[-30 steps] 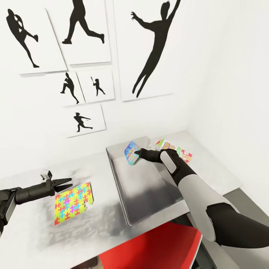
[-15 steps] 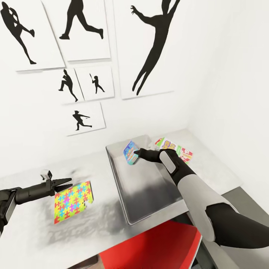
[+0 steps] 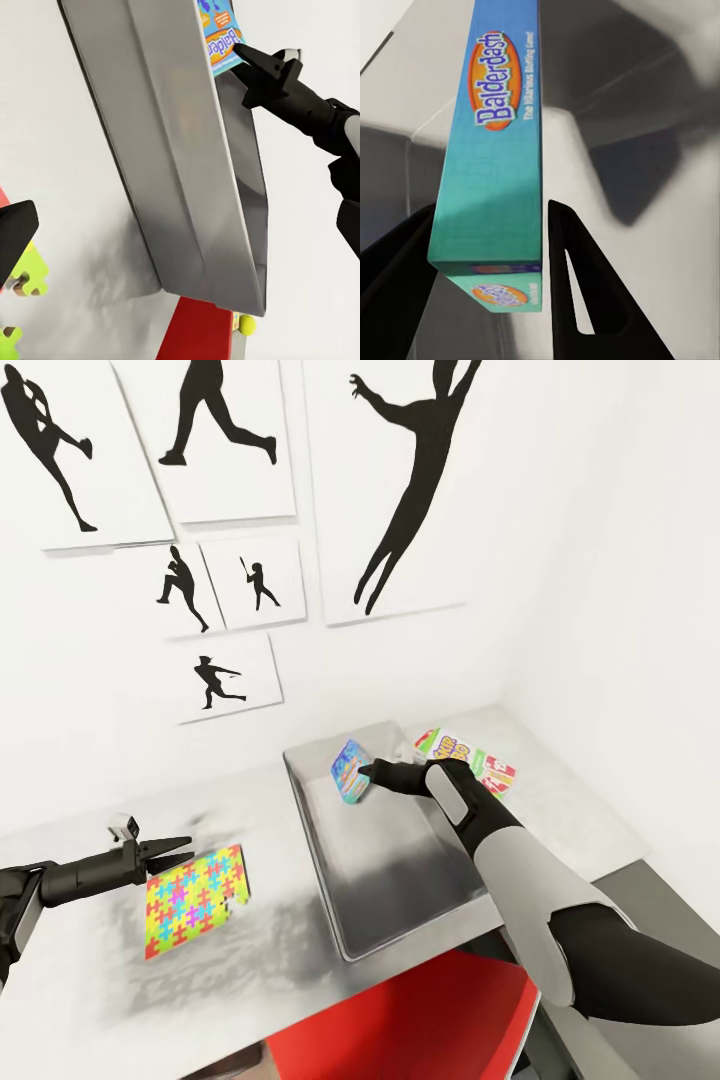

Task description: Put all the toys in the child's room - the three board games (two on the bed and one on the table), the two jigsaw puzzles on the table, and the tennis ball on the table - inside the toy box on the table in the child's room.

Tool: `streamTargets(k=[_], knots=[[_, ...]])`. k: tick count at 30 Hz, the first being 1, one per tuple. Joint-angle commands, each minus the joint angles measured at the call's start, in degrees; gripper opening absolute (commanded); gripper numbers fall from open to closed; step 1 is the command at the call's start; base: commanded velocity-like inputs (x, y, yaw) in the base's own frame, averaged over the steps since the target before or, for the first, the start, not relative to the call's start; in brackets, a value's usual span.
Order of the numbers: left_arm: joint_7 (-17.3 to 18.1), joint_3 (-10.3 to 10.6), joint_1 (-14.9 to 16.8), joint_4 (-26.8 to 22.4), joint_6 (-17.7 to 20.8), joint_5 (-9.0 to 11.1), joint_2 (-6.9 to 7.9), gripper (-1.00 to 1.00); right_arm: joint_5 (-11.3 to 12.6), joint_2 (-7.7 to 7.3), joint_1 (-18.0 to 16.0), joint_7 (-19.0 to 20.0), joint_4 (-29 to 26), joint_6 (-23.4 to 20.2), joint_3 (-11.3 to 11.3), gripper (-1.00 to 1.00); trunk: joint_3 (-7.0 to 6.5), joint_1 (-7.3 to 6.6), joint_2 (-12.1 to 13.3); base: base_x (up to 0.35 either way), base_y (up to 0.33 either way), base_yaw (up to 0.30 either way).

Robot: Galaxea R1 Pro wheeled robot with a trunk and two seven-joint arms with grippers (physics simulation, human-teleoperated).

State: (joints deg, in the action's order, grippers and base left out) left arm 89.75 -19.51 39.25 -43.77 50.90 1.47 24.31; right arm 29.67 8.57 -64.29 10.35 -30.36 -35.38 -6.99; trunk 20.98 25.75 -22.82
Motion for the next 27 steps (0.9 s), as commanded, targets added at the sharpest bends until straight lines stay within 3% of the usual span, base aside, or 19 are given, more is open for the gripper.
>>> streamTargets(k=[1, 13, 27], knots=[[0.25, 0.00, 0.03, 0.00, 0.61, -0.06, 0.00, 1.00, -0.12, -0.02, -0.04, 0.15, -0.04, -0.25, -0.04, -1.00, 0.09, 0.03, -0.10, 0.000, 0.000, 0.000], [0.25, 0.00, 0.03, 0.00, 0.57, -0.06, 0.00, 1.00, 0.01, -0.28, -0.04, 0.64, -0.11, -0.44, -0.04, -1.00, 0.16, 0.03, -0.10, 0.000, 0.000, 0.000], [0.25, 0.00, 0.03, 0.00, 0.57, -0.06, 0.00, 1.00, -0.05, -0.30, -0.04, 0.75, -0.13, -0.48, 0.05, -1.00, 1.37, 0.03, -0.10, 0.000, 0.000, 0.000]])
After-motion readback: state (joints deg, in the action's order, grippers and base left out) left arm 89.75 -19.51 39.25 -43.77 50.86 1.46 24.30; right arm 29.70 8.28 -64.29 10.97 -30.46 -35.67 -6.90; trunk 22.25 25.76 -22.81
